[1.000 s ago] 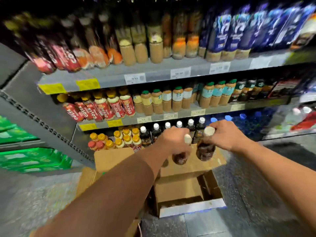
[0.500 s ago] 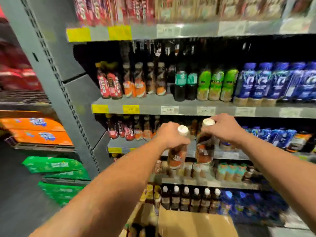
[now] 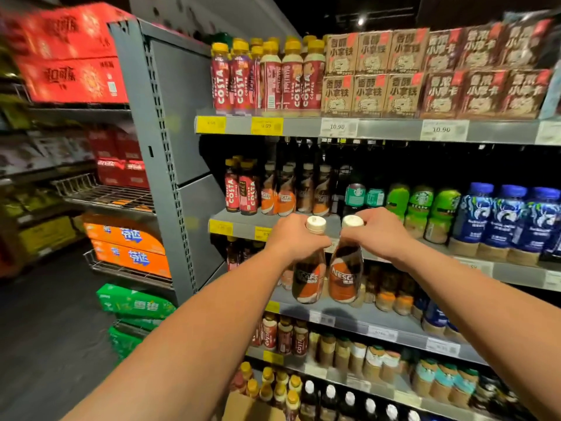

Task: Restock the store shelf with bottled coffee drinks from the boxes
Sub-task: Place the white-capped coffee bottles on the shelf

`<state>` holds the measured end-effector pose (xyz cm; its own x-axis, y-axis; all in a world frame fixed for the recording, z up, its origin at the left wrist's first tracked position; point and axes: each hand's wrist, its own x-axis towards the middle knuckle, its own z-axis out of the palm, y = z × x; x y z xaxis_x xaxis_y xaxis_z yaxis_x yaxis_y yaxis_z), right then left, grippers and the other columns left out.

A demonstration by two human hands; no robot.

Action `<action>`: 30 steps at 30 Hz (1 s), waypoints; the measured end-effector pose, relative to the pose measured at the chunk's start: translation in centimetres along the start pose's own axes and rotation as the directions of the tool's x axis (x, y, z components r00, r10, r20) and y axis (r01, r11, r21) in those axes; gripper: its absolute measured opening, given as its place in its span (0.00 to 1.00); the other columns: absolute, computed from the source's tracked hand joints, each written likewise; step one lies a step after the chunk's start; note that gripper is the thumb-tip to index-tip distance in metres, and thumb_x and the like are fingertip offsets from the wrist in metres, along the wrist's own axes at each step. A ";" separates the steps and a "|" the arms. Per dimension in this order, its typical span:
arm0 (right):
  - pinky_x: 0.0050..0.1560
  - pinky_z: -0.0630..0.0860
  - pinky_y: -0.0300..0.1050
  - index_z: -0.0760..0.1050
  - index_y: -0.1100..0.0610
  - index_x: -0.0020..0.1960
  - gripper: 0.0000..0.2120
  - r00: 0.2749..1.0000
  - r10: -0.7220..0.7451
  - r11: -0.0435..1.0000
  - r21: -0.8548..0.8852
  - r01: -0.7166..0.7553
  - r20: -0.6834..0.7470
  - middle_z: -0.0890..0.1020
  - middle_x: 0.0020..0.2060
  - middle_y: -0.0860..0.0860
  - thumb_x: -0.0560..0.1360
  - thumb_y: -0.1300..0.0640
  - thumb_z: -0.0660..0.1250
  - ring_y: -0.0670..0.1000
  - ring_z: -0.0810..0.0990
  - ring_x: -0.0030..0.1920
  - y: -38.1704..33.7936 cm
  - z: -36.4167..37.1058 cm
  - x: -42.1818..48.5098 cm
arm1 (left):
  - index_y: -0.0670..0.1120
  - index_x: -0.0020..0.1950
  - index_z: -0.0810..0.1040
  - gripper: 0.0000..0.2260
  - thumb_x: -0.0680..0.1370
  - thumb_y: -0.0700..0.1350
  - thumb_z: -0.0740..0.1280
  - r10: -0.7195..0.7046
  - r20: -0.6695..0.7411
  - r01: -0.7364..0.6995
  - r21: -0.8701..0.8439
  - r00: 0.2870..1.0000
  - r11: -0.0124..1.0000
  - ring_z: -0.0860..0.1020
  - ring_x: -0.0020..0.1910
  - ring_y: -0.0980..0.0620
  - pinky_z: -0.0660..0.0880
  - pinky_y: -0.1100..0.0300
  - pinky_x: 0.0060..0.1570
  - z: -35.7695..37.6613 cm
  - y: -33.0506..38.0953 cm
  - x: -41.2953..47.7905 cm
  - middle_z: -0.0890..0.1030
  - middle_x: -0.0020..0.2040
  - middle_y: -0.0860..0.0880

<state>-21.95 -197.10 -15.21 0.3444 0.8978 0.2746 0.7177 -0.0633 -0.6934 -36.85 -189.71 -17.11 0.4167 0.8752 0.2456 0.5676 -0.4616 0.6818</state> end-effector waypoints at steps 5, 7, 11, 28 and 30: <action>0.27 0.61 0.41 0.71 0.54 0.26 0.12 0.999 0.024 1.000 -0.018 -0.025 -0.029 0.70 0.21 0.46 0.64 0.54 0.71 0.46 0.66 0.26 -0.7 1.8 2.3 | 0.51 0.32 0.73 0.10 0.66 0.51 0.72 0.023 0.022 -0.023 0.008 0.999 1.000 0.78 0.39 0.49 0.70 0.59 0.34 -1.1 -1.4 2.4 0.77 0.34 0.51; 0.27 0.61 0.41 0.71 0.55 0.28 0.11 0.996 0.057 0.998 -0.027 -0.059 -0.068 0.72 0.23 0.48 0.64 0.55 0.71 0.47 0.68 0.27 -1.1 2.5 3.4 | 0.50 0.33 0.74 0.09 0.67 0.51 0.72 0.046 0.042 -0.048 0.036 0.998 0.998 0.77 0.39 0.49 0.70 0.59 0.33 -1.7 -2.0 3.8 0.77 0.35 0.51; 0.28 0.64 0.42 0.71 0.56 0.28 0.11 0.983 0.098 0.995 -0.007 -0.100 -0.158 0.73 0.26 0.50 0.65 0.55 0.70 0.49 0.70 0.29 -2.1 3.4 5.7 | 0.50 0.38 0.76 0.08 0.68 0.51 0.72 0.090 0.008 -0.090 0.045 0.996 0.995 0.76 0.40 0.50 0.67 0.60 0.32 -3.0 -2.9 6.8 0.77 0.37 0.52; 0.31 0.68 0.41 0.78 0.57 0.37 0.06 0.969 0.047 0.999 0.032 -0.040 -0.244 0.79 0.33 0.51 0.67 0.54 0.69 0.48 0.75 0.35 -1.3 4.3 17.0 | 0.49 0.39 0.78 0.09 0.66 0.52 0.73 -0.014 -0.158 0.009 -0.028 0.987 1.000 0.78 0.42 0.50 0.71 0.60 0.36 -3.0 -3.8 18.8 0.80 0.39 0.50; 0.32 0.69 0.41 0.78 0.56 0.38 0.05 0.970 0.065 0.998 0.039 -0.057 -0.235 0.79 0.33 0.50 0.67 0.54 0.70 0.48 0.76 0.35 -1.0 4.6 17.9 | 0.49 0.40 0.79 0.09 0.66 0.52 0.73 -0.024 -0.163 0.020 -0.026 0.986 0.999 0.78 0.42 0.50 0.71 0.60 0.36 -2.7 -3.7 19.9 0.80 0.41 0.50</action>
<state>-19.24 -178.99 -12.66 0.5226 0.7642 0.3780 0.6728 -0.0974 -0.7334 -32.56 -170.19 -12.94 0.2814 0.8980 0.3381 0.5573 -0.4398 0.7043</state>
